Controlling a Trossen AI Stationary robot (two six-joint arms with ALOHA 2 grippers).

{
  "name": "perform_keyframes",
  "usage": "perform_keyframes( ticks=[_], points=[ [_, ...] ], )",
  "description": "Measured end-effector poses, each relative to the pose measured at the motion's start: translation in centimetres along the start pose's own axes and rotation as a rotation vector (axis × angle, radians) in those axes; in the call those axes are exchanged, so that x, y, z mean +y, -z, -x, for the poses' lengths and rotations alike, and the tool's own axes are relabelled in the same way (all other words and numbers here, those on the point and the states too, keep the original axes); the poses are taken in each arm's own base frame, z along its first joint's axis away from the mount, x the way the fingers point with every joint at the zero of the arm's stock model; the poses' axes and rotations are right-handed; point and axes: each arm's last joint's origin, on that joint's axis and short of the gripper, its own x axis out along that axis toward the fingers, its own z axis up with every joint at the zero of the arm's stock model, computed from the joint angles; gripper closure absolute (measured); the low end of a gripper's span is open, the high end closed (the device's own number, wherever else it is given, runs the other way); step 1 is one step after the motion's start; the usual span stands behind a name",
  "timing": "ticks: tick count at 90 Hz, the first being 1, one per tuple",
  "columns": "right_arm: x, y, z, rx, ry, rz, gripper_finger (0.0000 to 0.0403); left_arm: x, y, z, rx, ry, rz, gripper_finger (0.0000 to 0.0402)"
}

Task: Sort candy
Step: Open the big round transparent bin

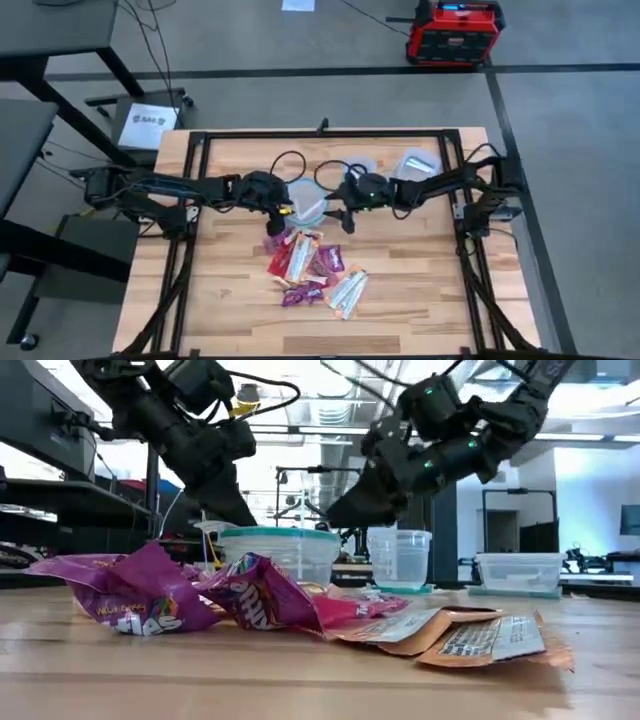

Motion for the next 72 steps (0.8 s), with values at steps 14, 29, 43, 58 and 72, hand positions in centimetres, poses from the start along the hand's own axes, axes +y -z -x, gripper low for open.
perform_keyframes(
  ticks=[14, 29, 43, 58, 72],
  points=[
    [0.5, 0.7, -0.3, 0.034, -0.013, -0.025, 0.0175, 1.2, 0.3, -0.1, 0.006, -0.044, -0.044, 0.0274],
    [2.1, 0.6, -0.2, 0.022, -0.066, 0.001, 0.0175, 2.6, 0.2, -0.1, -0.008, -0.093, -0.065, 0.0274],
    [2.5, -1.0, 1.4, -0.004, -0.073, -0.006, 0.0175, 2.5, -1.1, 0.2, -0.060, -0.063, -0.062, 0.0274],
    [4.0, -0.7, 2.4, 0.063, -0.108, -0.056, 0.0175, 1.3, -3.1, 0.8, -0.089, -0.015, -0.082, 0.0274],
    [6.3, 2.7, 0.9, 0.020, -0.149, -0.141, 0.0175, 0.6, -2.6, 0.2, -0.048, 0.095, -0.095, 0.0274]
  ],
)
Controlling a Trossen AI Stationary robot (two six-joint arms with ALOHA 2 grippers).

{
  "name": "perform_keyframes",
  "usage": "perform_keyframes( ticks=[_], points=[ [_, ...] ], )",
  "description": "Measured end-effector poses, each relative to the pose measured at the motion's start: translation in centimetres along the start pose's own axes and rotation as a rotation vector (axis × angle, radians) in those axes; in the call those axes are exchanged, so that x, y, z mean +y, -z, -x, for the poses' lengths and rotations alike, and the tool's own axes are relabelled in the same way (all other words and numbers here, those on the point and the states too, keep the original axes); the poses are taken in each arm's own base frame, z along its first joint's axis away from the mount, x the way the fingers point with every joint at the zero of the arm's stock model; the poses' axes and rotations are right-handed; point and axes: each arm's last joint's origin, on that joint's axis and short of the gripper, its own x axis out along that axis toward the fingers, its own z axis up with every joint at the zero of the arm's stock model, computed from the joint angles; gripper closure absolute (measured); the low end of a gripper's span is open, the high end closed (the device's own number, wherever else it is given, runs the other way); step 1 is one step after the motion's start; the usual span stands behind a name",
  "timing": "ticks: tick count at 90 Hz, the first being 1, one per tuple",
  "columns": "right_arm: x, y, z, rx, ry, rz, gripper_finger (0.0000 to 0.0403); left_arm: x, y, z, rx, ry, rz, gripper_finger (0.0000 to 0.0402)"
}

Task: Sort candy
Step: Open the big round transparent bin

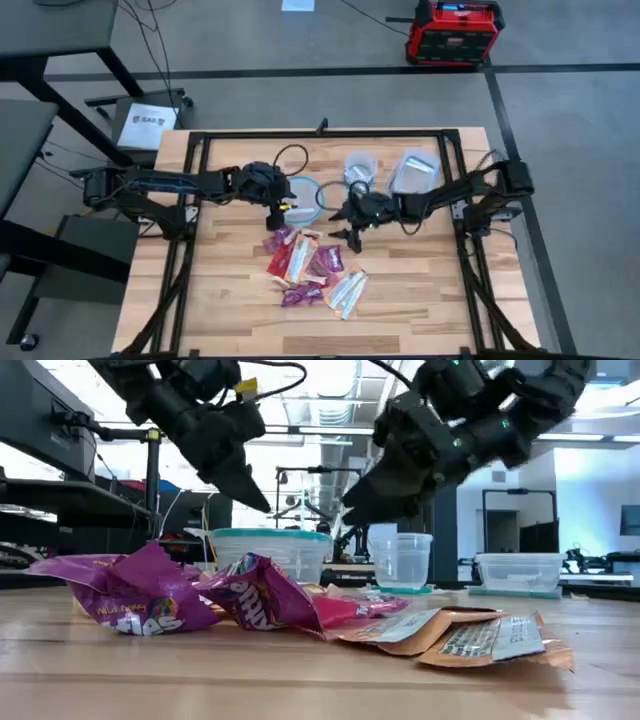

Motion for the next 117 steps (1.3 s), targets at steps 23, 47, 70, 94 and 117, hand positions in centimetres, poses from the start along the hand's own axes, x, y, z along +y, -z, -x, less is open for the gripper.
perform_keyframes(
  ticks=[23, 47, 70, 94, 117],
  points=[
    [-0.3, 2.7, -4.0, -0.107, 0.056, -0.070, 0.0175, 0.1, 1.5, -3.3, 0.048, 0.032, -0.040, 0.0274],
    [-0.8, 2.6, -6.2, -0.186, 0.082, -0.078, 0.0175, -0.7, 2.3, -5.2, 0.061, 0.043, -0.001, 0.0274],
    [-0.5, 1.6, -5.5, -0.293, -0.154, -0.101, 0.0175, -0.9, 2.5, -5.4, 0.077, 0.057, -0.003, 0.0274],
    [-0.7, 3.0, -4.9, -0.121, -0.143, -0.087, 0.0182, -0.8, 2.7, -5.9, 0.076, 0.058, -0.003, 0.0274],
    [1.6, -1.8, -1.0, -0.026, -0.117, 0.114, 0.0188, -0.6, 0.5, -4.4, 0.000, 0.048, -0.008, 0.0274]
  ],
)
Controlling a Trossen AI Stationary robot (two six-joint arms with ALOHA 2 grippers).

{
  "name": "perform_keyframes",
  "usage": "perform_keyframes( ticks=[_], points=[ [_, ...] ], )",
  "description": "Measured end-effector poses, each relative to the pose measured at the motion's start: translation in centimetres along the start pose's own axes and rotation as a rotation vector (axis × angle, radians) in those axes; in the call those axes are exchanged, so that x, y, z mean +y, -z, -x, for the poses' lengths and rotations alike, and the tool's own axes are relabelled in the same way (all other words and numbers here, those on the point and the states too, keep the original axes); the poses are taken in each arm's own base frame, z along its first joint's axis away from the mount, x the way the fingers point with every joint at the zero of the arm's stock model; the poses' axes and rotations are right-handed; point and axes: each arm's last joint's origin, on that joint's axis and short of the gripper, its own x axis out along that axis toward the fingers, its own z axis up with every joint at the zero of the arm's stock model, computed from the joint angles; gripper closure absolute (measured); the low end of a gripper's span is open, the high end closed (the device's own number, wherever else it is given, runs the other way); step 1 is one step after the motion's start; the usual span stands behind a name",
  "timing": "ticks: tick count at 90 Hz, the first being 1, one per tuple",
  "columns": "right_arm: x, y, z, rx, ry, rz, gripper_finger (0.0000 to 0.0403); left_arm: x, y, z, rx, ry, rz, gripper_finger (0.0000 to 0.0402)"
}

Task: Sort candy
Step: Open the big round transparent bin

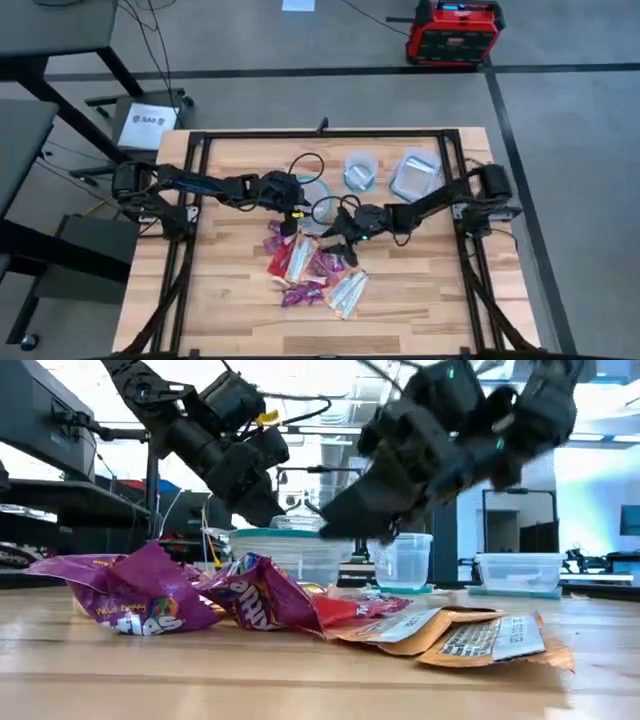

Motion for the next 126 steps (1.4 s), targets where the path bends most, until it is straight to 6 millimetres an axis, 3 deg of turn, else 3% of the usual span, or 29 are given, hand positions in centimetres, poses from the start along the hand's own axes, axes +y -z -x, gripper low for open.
perform_keyframes(
  ticks=[9, 28, 38, 53, 73, 126],
  points=[
    [0.2, -2.1, 1.4, -0.007, 0.043, 0.057, 0.0188, 0.0, -1.1, 0.7, -0.032, -0.004, -0.008, 0.0274],
    [-0.8, -3.8, 3.1, -0.017, 0.122, 0.096, 0.0188, 0.4, -4.2, 4.1, 0.003, -0.081, -0.017, 0.0274],
    [-2.0, -3.8, 3.2, -0.008, 0.163, 0.080, 0.0188, -0.5, -5.4, 6.5, 0.026, -0.068, 0.013, 0.0274],
    [-3.7, -3.7, 3.3, 0.003, 0.205, 0.070, 0.0188, -2.5, -3.5, 7.6, 0.109, -0.075, 0.105, 0.0274],
    [-5.8, -3.8, 3.8, 0.010, 0.266, 0.058, 0.0188, -4.8, 0.8, 6.4, 0.196, -0.075, 0.205, 0.0274],
    [-5.8, -3.7, 3.8, 0.015, 0.262, 0.054, 0.0188, -5.5, 3.2, 5.6, 0.152, -0.035, 0.202, 0.0274]
  ],
)
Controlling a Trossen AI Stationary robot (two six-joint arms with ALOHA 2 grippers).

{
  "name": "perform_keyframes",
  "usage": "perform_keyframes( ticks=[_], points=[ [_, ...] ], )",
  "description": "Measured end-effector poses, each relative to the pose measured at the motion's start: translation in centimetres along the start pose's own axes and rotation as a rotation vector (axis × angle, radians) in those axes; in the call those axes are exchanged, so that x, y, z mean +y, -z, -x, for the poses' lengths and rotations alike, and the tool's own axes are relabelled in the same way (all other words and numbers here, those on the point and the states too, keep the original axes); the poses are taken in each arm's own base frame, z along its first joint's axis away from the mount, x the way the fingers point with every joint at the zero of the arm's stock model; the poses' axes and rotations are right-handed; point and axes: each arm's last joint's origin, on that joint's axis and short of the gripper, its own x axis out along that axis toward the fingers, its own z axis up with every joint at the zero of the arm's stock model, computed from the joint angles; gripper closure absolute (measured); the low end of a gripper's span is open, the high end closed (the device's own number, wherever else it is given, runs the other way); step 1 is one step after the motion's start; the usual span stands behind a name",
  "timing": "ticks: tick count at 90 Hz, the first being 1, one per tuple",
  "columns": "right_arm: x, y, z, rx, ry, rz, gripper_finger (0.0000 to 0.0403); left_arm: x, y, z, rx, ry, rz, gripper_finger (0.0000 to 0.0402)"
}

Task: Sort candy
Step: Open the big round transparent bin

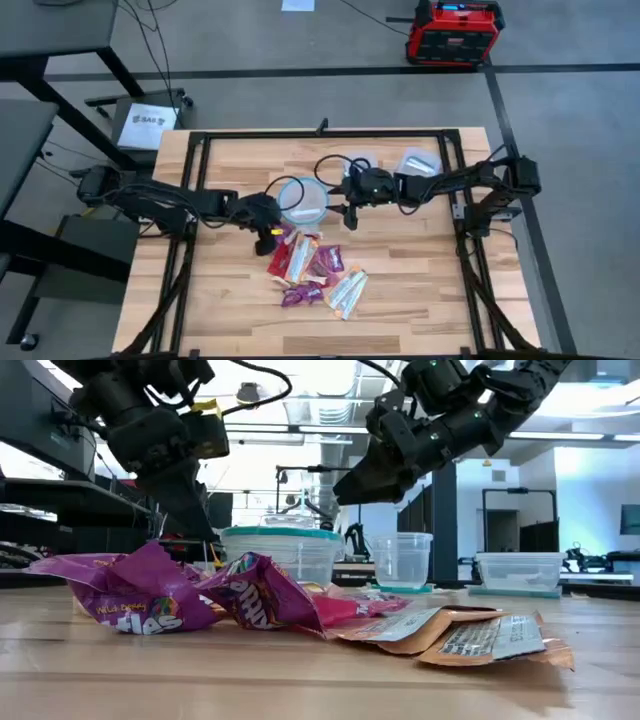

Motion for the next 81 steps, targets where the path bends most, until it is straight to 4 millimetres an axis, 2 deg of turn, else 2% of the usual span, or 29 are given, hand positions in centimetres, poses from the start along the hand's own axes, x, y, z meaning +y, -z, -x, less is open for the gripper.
perform_keyframes(
  ticks=[23, 37, 49, 81],
  points=[
    [-0.1, 1.2, -2.1, 0.052, 0.002, -0.023, 0.0188, 0.3, 0.0, -0.1, -0.011, -0.017, 0.002, 0.0274],
    [-0.1, 1.2, -3.1, 0.064, 0.001, -0.019, 0.0188, 0.5, 0.0, -0.1, -0.010, -0.022, 0.005, 0.0274],
    [-0.1, 0.8, -3.3, 0.072, 0.002, -0.004, 0.0188, 0.5, 0.0, -0.1, -0.007, -0.023, -0.004, 0.0274],
    [-0.3, 1.1, -3.3, 0.119, 0.009, -0.006, 0.0188, 0.5, 0.0, -0.1, -0.007, -0.023, -0.011, 0.0274]
  ],
)
